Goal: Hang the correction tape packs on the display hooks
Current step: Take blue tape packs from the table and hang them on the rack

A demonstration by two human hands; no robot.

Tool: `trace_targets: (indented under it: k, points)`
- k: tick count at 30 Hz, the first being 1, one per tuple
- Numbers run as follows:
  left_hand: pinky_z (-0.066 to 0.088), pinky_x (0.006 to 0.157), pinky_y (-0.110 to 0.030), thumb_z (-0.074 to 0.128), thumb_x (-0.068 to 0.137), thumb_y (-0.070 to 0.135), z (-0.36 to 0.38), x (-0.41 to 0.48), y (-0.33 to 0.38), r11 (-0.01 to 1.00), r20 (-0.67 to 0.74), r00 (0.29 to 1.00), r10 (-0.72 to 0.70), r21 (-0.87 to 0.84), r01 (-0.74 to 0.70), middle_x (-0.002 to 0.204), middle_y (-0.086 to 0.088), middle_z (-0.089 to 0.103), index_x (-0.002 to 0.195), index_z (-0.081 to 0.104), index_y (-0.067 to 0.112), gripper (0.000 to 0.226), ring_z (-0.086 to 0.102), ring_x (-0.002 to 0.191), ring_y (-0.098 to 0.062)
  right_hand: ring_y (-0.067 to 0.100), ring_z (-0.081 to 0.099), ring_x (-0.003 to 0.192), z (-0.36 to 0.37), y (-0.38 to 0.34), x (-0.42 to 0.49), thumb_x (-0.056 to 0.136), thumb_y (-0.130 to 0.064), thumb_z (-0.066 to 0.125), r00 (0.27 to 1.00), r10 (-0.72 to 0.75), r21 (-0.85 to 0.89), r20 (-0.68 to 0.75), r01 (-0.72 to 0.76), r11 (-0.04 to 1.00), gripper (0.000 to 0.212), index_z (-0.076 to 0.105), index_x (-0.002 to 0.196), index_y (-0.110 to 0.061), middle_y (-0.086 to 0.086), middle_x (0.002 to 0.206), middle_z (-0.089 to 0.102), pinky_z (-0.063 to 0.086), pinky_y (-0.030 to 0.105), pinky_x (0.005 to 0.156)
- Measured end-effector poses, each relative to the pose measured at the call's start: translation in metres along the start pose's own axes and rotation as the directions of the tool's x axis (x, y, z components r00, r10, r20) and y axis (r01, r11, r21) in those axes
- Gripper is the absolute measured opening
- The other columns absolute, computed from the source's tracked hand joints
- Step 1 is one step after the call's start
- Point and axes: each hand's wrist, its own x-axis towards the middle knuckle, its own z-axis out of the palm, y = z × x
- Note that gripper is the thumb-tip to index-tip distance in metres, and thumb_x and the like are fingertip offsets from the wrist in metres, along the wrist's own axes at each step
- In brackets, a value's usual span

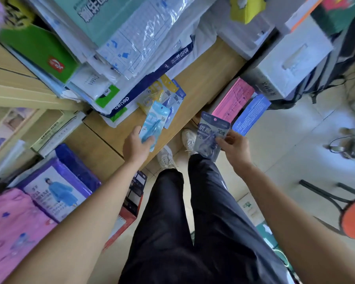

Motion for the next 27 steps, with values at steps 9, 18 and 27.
trace_targets:
  k: [9,18,27]
  points:
    - [0.059,0.069,-0.043,0.077,0.075,0.034,-0.061,-0.084,0.039,0.969,0.077,0.995,0.069,-0.244,-0.048,0.087,0.005,0.073,0.088,0.063,0.019,0.025,0.07,0.079,-0.019,0.017,0.052,0.067,-0.1,-0.105,-0.062,0.074,-0.035,0.07,0.926,-0.29,-0.037,-0.242,0.29,0.956,0.031,0.065,0.082,-0.005,0.007,0.072,0.06,0.055,0.053,0.067]
    - [0.052,0.065,-0.017,0.078,0.076,0.039,-0.086,-0.123,0.155,0.873,-0.05,0.96,0.277,-0.405,-0.273,0.09,0.014,0.072,0.099,0.065,0.027,0.03,0.068,0.079,0.003,0.025,0.047,0.065,-0.166,-0.192,-0.074,0.083,-0.02,0.066,0.787,-0.606,-0.306,-0.115,0.552,0.776,0.025,0.062,0.089,0.004,0.028,0.082,0.062,0.044,0.033,0.06]
    - [0.041,0.058,-0.019,0.077,0.083,0.013,-0.087,-0.136,0.311,0.871,-0.433,0.891,0.136,-0.376,-0.315,0.077,0.013,0.064,0.09,0.062,0.014,0.017,0.056,0.061,0.007,0.029,0.05,0.065,-0.242,-0.283,-0.03,0.081,-0.023,0.064,0.635,-0.77,-0.137,0.066,0.77,0.623,0.025,0.064,0.087,0.0,0.022,0.076,0.063,0.045,0.042,0.06]
